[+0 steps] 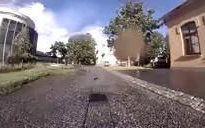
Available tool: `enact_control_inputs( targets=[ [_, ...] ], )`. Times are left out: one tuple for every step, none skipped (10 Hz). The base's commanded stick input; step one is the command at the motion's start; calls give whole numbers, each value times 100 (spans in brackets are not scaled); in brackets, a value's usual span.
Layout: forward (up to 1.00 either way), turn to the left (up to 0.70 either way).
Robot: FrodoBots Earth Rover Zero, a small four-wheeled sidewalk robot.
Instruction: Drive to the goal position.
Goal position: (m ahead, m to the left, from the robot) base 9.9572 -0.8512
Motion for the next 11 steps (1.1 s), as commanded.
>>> enact_control_inputs(
  targets=[
    [50,0],
    [50,0],
    [50,0],
    [50,0],
    [50,0],
    [50,0],
    [50,0],
    [50,0],
    [50,0],
    [50,0],
    [50,0]
  ],
)
